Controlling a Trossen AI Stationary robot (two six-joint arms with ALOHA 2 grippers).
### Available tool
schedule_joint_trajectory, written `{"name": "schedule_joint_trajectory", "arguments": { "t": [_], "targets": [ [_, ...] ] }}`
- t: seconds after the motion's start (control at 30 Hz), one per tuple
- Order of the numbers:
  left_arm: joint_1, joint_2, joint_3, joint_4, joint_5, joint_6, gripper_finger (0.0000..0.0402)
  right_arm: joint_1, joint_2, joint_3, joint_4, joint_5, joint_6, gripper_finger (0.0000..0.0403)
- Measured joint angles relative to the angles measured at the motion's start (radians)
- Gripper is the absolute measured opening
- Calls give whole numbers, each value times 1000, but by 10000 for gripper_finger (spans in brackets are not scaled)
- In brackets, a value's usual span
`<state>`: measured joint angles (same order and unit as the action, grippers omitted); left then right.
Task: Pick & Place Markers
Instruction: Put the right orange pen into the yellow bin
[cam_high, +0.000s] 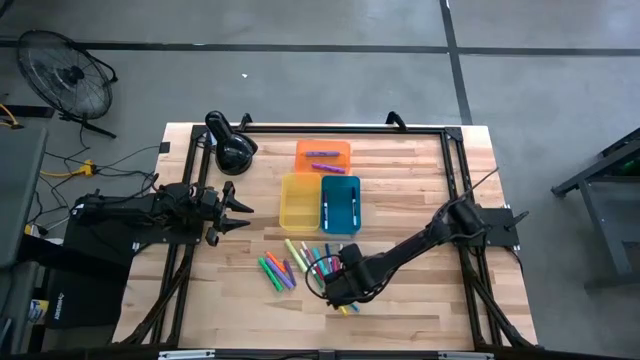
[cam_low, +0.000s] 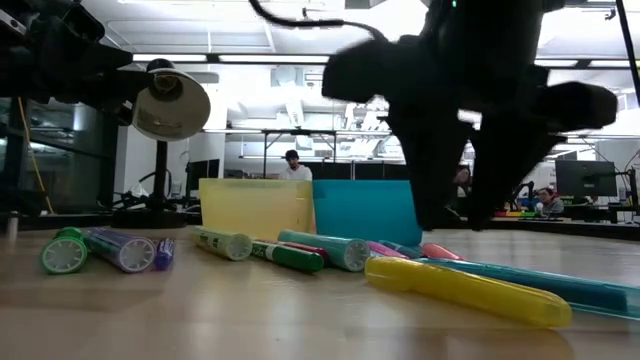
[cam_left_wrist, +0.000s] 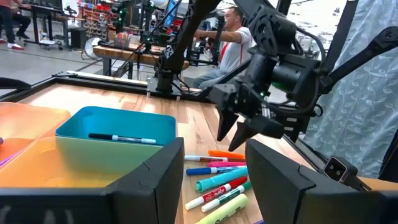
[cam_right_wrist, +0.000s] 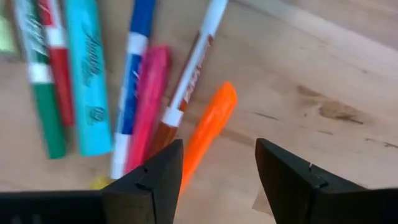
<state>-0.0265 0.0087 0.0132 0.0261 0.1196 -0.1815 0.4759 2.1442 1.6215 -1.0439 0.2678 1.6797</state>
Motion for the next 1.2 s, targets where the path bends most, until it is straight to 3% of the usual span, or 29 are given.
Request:
{"name": "schedule_joint_trajectory", "arguments": {
  "t": [0.33, 1.2],
  "targets": [
    [0, 0, 0, 0, 0, 0, 170, -17, 4, 0, 3, -76, 15, 190],
    [0, 0, 0, 0, 0, 0, 170, -52, 34, -1, 60, -117, -40, 190]
  ]
}}
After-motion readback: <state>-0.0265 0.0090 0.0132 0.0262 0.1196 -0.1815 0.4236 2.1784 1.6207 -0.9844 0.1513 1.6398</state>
